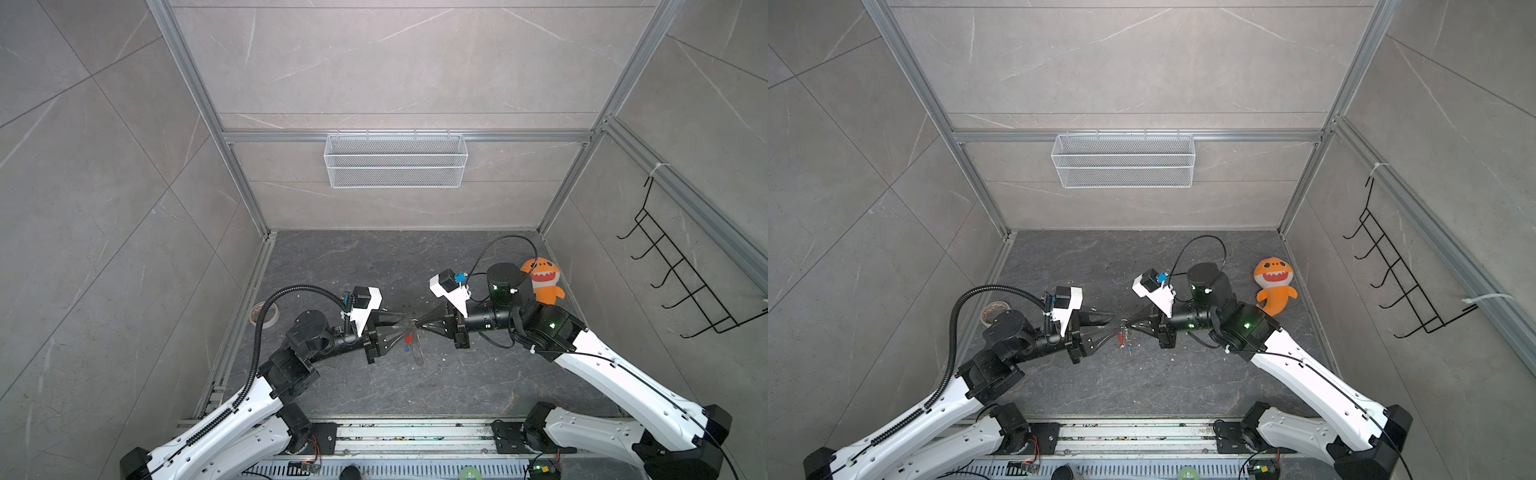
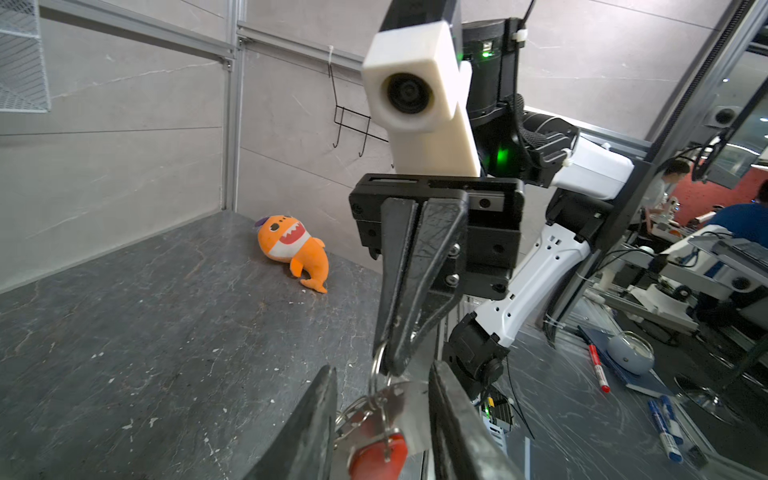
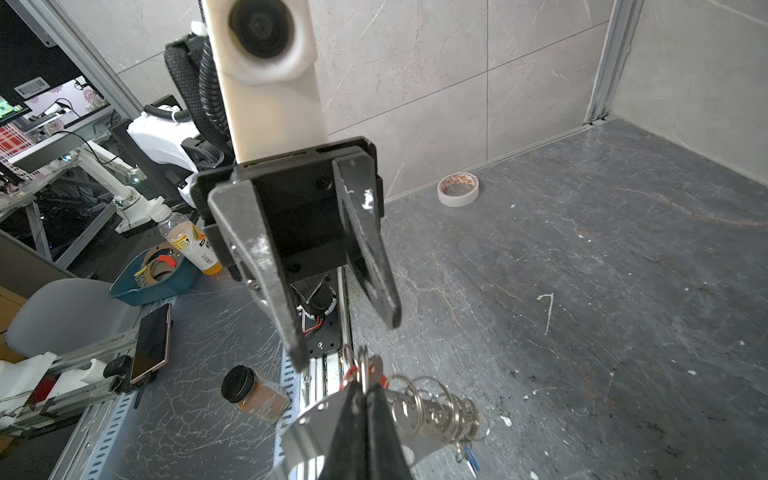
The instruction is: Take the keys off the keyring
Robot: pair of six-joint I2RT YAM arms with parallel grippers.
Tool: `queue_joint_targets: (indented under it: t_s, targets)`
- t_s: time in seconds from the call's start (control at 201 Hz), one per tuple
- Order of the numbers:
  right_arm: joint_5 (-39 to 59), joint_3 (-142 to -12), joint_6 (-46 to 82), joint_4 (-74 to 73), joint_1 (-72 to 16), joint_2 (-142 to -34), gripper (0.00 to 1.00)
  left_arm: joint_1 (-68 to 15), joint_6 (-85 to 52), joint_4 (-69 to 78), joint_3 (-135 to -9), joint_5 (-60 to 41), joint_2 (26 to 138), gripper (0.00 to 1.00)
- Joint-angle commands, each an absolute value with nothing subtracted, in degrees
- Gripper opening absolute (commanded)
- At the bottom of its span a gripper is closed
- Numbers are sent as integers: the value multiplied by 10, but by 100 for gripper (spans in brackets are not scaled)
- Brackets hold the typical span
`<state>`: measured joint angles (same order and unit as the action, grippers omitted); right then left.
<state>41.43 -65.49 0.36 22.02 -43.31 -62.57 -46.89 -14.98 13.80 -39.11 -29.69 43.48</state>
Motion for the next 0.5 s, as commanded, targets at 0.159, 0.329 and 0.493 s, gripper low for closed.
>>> queue_joint_targets:
  t_s: [0.159,0.329,0.493]
  targets:
    - [431,-669,13,186,-431,-617,0,-468,-153,155,-408,-314,458,39]
    - [434,-662,18,177,-431,-608,0,-467,-157,164,-400,-307,455,30]
    - [428,-652,25,162,-431,-605,0,-467,-159,174,-395,-315,450,22]
